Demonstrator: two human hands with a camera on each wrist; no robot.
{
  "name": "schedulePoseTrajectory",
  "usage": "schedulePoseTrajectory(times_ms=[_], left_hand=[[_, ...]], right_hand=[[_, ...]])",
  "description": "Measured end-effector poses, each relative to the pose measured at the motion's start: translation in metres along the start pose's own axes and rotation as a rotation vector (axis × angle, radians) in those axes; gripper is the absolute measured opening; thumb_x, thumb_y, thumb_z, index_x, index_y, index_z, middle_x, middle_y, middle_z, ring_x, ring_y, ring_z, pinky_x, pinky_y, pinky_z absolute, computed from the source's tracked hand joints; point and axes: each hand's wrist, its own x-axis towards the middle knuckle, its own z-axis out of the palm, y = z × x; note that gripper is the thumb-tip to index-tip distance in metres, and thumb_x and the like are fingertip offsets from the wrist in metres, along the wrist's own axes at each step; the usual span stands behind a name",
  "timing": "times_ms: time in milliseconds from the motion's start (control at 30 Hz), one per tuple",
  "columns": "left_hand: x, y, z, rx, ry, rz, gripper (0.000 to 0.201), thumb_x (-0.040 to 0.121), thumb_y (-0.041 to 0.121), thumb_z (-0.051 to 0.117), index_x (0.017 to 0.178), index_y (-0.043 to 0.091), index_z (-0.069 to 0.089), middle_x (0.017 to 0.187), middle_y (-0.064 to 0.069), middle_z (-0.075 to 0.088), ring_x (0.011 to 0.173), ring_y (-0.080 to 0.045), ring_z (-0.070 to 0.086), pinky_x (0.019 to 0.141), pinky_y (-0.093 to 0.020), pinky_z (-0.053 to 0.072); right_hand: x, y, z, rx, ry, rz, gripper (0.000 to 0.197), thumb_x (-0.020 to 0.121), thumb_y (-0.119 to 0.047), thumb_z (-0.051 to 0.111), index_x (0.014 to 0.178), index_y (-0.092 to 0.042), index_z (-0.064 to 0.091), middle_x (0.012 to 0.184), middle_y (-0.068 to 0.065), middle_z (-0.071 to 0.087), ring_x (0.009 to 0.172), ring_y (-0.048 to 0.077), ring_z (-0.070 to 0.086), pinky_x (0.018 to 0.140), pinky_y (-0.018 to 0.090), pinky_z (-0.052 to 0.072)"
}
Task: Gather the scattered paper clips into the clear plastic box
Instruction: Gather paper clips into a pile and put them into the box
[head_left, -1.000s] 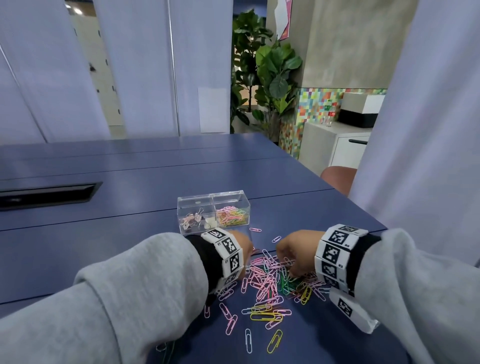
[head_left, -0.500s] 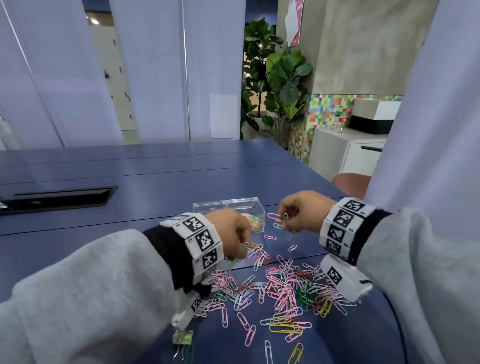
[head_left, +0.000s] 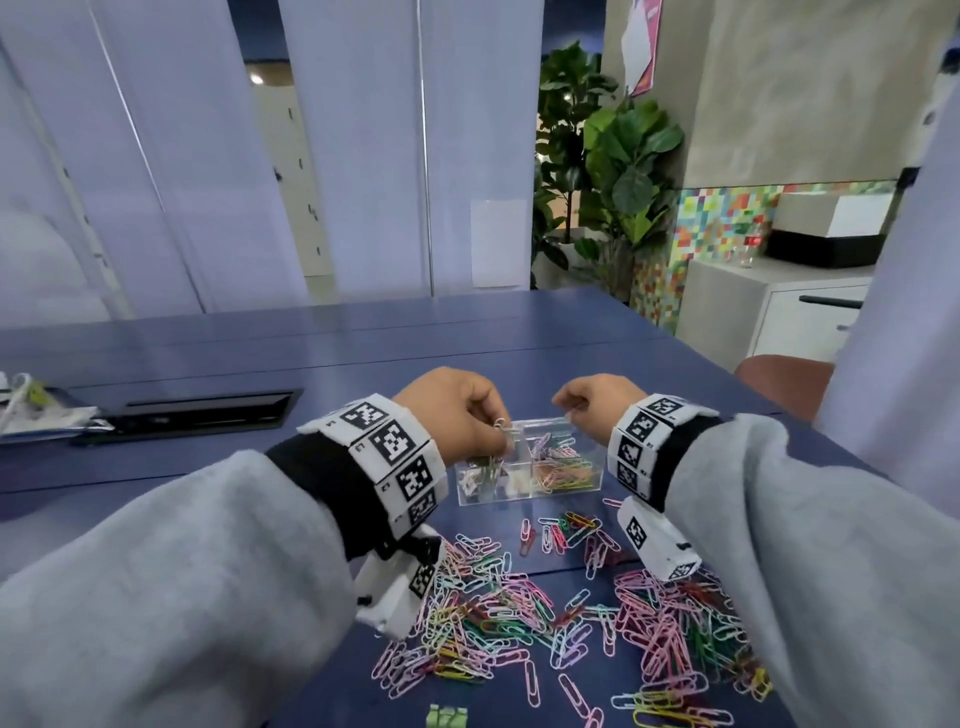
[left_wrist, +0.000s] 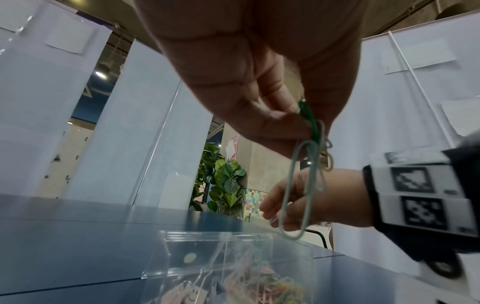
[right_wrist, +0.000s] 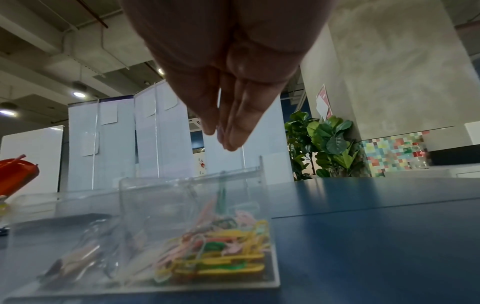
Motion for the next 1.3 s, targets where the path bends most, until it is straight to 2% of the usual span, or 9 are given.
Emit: schedulePoseTrajectory(times_ms=[167, 300, 400, 500, 700, 833, 1000, 1167, 1300], left_hand=[[0.033, 0.01, 0.015, 0.017, 0.052, 0.005, 0.019, 0.073, 0.013, 0.076, 0.064, 0.021, 0.061, 0.071, -0.003, 0.069, 0.067, -0.016, 0.063, 0.077, -0.03, 0.055], [0.067, 0.023, 0.036, 0.168, 0.063, -0.004, 0.019, 0.075, 0.017, 0.074, 0.065, 0.023, 0.058, 0.072, 0.003, 0.063, 0.078, -0.017, 0.062, 0.075, -0.026, 0.051], [0.086, 0.028, 0.051, 0.307, 0.017, -0.025, 0.009, 0.078, 0.017, 0.069, 0.086, 0.02, 0.067, 0.097, -0.002, 0.069, 0.098, -0.02, 0.064, 0.083, -0.026, 0.048], [0.095, 0.021, 0.065, 0.388, -0.066, -0.07, 0.024, 0.081, 0.016, 0.068, 0.104, 0.017, 0.068, 0.113, -0.001, 0.069, 0.107, -0.019, 0.063, 0.089, -0.027, 0.048], [0.067, 0.021, 0.07, 0.452, -0.109, -0.033, 0.031, 0.079, 0.026, 0.071, 0.109, 0.02, 0.066, 0.113, 0.0, 0.066, 0.105, -0.019, 0.062, 0.088, -0.027, 0.047], [0.027, 0.022, 0.077, 0.548, -0.343, -0.038, 0.045, 0.075, 0.032, 0.075, 0.117, 0.024, 0.061, 0.118, 0.0, 0.064, 0.105, -0.02, 0.062, 0.086, -0.024, 0.044], [-0.008, 0.021, 0.093, 0.649, -0.622, -0.164, 0.09, 0.067, 0.047, 0.077, 0.142, 0.037, 0.028, 0.143, 0.001, 0.047, 0.128, -0.024, 0.047, 0.108, -0.04, 0.038], [-0.021, 0.033, 0.105, 0.679, -0.678, -0.064, 0.095, 0.067, 0.048, 0.077, 0.145, 0.035, 0.024, 0.151, 0.003, 0.034, 0.135, -0.023, 0.04, 0.107, -0.039, 0.035], [-0.029, 0.039, 0.122, 0.759, -0.607, 0.042, 0.078, 0.071, 0.044, 0.075, 0.138, 0.026, 0.04, 0.137, -0.004, 0.047, 0.125, -0.026, 0.048, 0.098, -0.035, 0.042]], right_hand=[[-0.024, 0.015, -0.01, -0.011, -0.043, -0.066, 0.031, 0.088, -0.007, 0.051, 0.112, -0.021, 0.066, 0.115, -0.002, 0.068, 0.106, 0.013, 0.061, 0.083, 0.016, 0.038], [-0.047, 0.028, -0.028, -0.018, -0.023, -0.092, 0.031, 0.088, -0.009, 0.053, 0.114, -0.02, 0.065, 0.115, -0.003, 0.068, 0.095, 0.006, 0.058, 0.081, 0.013, 0.036], [-0.069, 0.038, -0.04, -0.054, -0.093, -0.105, 0.029, 0.088, -0.012, 0.057, 0.114, -0.02, 0.065, 0.114, -0.006, 0.068, 0.091, -0.001, 0.054, 0.079, 0.008, 0.036], [-0.093, 0.047, -0.043, -0.116, -0.21, -0.097, 0.028, 0.088, -0.015, 0.058, 0.114, -0.02, 0.065, 0.114, -0.005, 0.068, 0.093, 0.001, 0.058, 0.078, 0.006, 0.035], [-0.118, 0.065, -0.032, -0.314, -0.418, -0.021, 0.035, 0.086, -0.031, 0.06, 0.121, -0.027, 0.058, 0.121, -0.004, 0.063, 0.107, 0.013, 0.06, 0.088, 0.019, 0.041], [-0.123, 0.072, -0.024, -0.354, -0.485, 0.055, 0.061, 0.079, -0.049, 0.063, 0.134, -0.032, 0.043, 0.136, -0.006, 0.051, 0.121, 0.017, 0.053, 0.101, 0.032, 0.042], [-0.135, 0.063, -0.014, -0.366, -0.608, 0.048, 0.087, 0.069, -0.056, 0.07, 0.142, -0.037, 0.026, 0.142, -0.006, 0.044, 0.129, 0.019, 0.045, 0.109, 0.035, 0.036], [-0.138, 0.054, -0.001, -0.431, -0.548, -0.027, 0.073, 0.072, -0.044, 0.073, 0.136, -0.037, 0.038, 0.134, -0.002, 0.047, 0.123, 0.021, 0.048, 0.101, 0.034, 0.04], [-0.136, 0.049, 0.004, -0.383, -0.473, -0.051, 0.046, 0.078, -0.031, 0.07, 0.121, -0.029, 0.055, 0.12, 0.001, 0.059, 0.107, 0.02, 0.056, 0.088, 0.028, 0.043]])
